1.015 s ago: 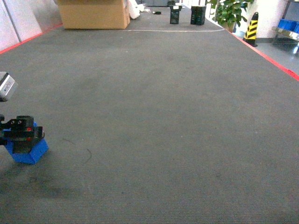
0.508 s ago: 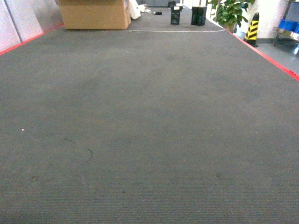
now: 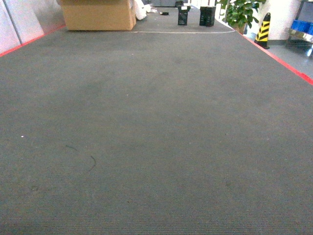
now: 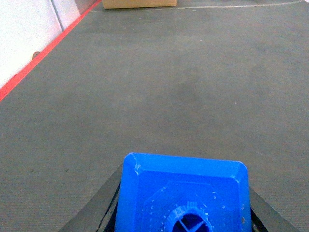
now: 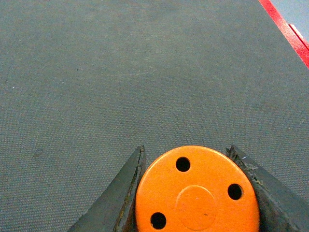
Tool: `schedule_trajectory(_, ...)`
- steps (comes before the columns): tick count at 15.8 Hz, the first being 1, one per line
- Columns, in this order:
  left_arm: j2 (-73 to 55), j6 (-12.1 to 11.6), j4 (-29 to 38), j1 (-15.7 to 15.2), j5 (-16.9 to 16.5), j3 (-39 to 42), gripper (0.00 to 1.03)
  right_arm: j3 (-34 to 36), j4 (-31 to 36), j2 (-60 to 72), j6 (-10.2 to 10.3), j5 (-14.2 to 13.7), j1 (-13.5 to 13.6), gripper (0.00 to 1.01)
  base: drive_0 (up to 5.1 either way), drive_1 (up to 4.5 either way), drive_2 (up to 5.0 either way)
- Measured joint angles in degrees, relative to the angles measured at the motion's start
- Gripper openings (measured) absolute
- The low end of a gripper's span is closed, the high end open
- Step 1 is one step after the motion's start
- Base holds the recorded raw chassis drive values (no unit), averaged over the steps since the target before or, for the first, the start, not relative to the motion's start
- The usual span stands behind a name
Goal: Sort blue parts and orange caps into right shelf containers
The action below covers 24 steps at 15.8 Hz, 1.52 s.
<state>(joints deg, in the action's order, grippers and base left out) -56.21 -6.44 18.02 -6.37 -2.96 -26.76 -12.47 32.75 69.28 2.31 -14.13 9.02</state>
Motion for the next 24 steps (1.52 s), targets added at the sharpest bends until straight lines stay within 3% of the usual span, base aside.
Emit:
schedule_trajectory(17, 0.07, -0.02, -0.04, -0.07, 0.17, 0.00, 0.45, 0.00, 0.00, 0.00, -0.39, 0.00, 0.00, 0.43, 0.0, 0.00, 0.0)
schedule_trajectory(24, 0.04, -0.02, 0.24, -0.07, 0.15, 0.00, 0.45, 0.00, 0.04, 0.00, -0.39, -0.02, 0.00, 0.43, 5.0, -2.48, -2.5)
